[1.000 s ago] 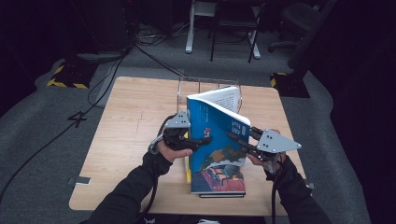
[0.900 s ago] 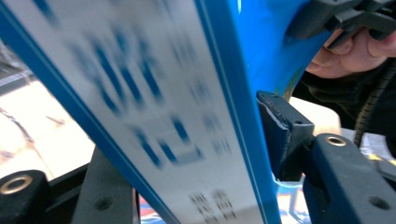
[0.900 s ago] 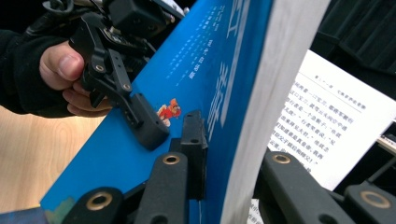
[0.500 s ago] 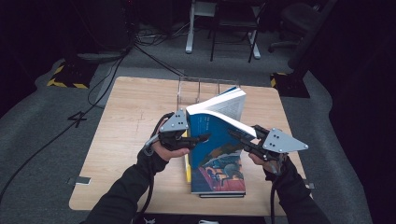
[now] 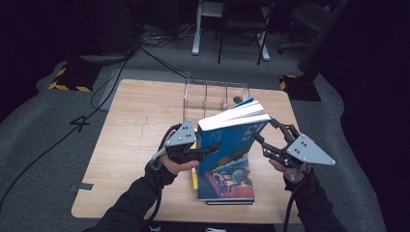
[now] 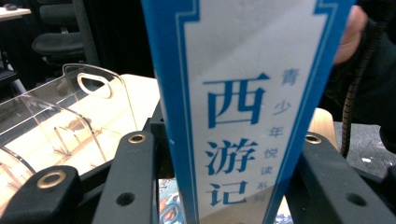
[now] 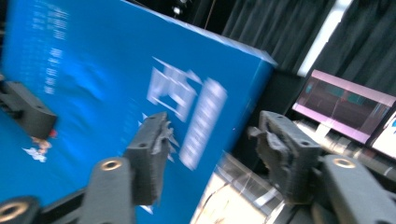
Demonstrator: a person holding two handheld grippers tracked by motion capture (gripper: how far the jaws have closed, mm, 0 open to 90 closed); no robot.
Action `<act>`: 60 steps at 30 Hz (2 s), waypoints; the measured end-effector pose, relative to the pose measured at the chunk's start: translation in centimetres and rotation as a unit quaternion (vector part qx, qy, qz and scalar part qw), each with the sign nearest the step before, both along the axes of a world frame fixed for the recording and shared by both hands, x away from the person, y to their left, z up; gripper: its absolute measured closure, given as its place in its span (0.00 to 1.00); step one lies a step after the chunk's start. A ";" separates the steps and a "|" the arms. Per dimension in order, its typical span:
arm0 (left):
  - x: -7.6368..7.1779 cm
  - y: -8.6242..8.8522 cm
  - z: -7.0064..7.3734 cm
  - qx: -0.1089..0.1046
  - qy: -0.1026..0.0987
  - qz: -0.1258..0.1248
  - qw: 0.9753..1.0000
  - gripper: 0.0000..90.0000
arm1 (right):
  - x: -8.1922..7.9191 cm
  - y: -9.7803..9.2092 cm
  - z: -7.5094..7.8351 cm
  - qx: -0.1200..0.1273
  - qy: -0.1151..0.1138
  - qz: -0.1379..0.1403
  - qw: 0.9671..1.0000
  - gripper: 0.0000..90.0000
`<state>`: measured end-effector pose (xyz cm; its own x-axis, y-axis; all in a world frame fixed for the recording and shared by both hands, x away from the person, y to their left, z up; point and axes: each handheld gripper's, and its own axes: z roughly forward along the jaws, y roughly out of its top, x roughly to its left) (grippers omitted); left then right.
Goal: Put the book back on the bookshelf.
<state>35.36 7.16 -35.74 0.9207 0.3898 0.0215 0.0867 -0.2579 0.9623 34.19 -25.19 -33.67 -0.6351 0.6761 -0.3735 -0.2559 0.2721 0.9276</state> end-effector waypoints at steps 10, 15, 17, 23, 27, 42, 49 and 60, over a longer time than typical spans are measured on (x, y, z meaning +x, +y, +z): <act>-0.1 -0.1 -0.1 -0.006 -0.004 0.010 1.000 0.66 | 3.7 0.3 -4.2 -0.001 0.167 0.084 0.982 0.32; -0.2 -0.3 0.0 -0.004 -0.004 0.015 1.000 0.66 | 3.6 1.1 -4.8 -0.013 0.172 0.085 0.981 0.33; -0.1 -0.2 0.1 -0.002 -0.005 0.014 1.000 0.66 | 3.6 1.1 -4.8 -0.013 0.171 0.084 0.982 0.33; 0.1 -0.4 0.9 -0.015 -0.006 0.006 1.000 0.63 | 3.5 1.1 -4.8 -0.012 0.167 0.081 0.982 0.34; 0.2 -0.6 1.8 -0.024 -0.010 0.007 1.000 0.61 | 3.4 1.1 -4.8 -0.013 0.168 0.080 0.982 0.34; 1.2 -1.4 4.1 0.001 -0.009 0.013 1.000 0.64 | 3.6 1.3 -4.8 -0.013 0.171 0.073 0.982 0.35; 1.0 -1.6 4.7 0.020 0.007 0.016 1.000 0.64 | 3.6 1.5 -4.7 -0.016 0.170 0.071 0.983 0.34; 1.9 -2.0 4.4 0.004 0.004 0.012 1.000 0.63 | 3.7 1.5 -4.7 -0.016 0.173 0.066 0.982 0.34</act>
